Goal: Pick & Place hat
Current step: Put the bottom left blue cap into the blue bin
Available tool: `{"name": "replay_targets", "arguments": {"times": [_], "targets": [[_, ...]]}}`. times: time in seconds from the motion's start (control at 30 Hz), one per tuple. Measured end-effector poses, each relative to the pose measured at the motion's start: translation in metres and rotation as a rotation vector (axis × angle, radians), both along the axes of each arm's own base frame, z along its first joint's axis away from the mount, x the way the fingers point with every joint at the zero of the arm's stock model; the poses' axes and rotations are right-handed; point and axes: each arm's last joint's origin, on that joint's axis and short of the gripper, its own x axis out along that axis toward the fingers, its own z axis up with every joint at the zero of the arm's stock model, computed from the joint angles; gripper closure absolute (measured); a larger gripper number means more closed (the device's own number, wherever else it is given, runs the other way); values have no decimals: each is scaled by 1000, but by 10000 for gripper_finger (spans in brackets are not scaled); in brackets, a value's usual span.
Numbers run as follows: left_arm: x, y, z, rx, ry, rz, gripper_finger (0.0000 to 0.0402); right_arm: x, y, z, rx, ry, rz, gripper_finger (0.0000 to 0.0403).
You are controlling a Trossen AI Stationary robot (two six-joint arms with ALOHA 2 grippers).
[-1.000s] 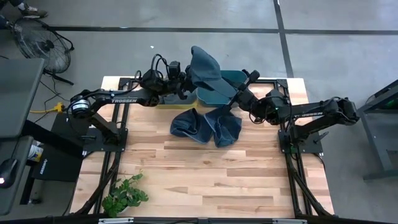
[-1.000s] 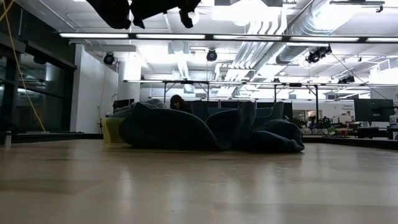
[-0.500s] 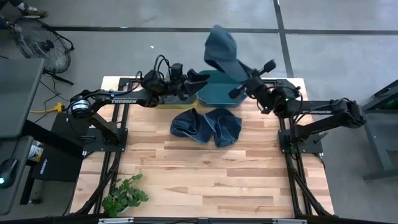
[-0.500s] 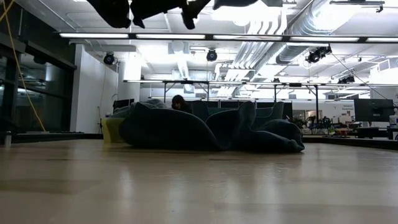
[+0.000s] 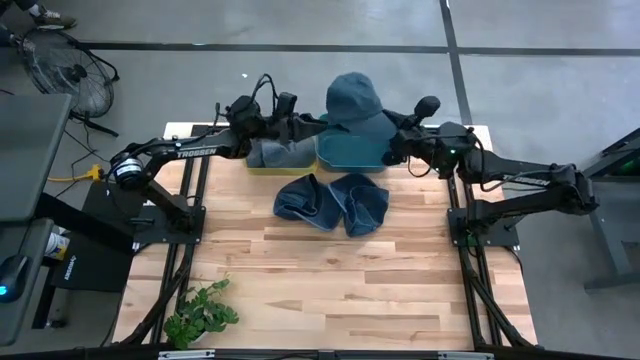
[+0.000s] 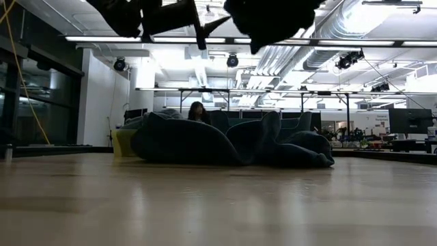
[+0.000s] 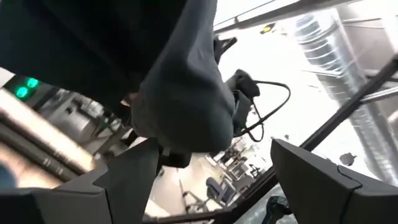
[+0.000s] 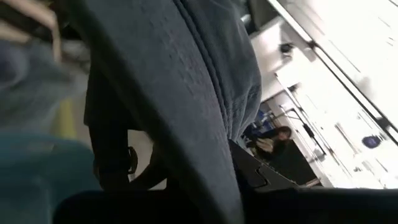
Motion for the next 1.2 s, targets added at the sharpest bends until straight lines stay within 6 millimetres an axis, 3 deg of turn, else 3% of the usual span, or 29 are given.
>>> {"name": "replay_targets", "arguments": {"times": [0.3,0.47,0.63,0.8,1.0,1.2], "targets": [[-16,35,-12,-128,119,96,94,0,-1,-12,-9,161,30,402],[-38,66,-17,-224,156,172,94,1,-1,-15,11,183,38,402],[-58,90,-21,-302,179,121,95,2,0,-16,30,170,97,402],[-52,99,-36,-335,264,-62,95,12,-1,-24,43,205,133,402],[-37,111,-34,-360,288,-154,95,23,-3,-35,4,304,155,402],[-23,121,-33,-421,342,-249,95,22,-9,-36,-52,363,118,402]]}}
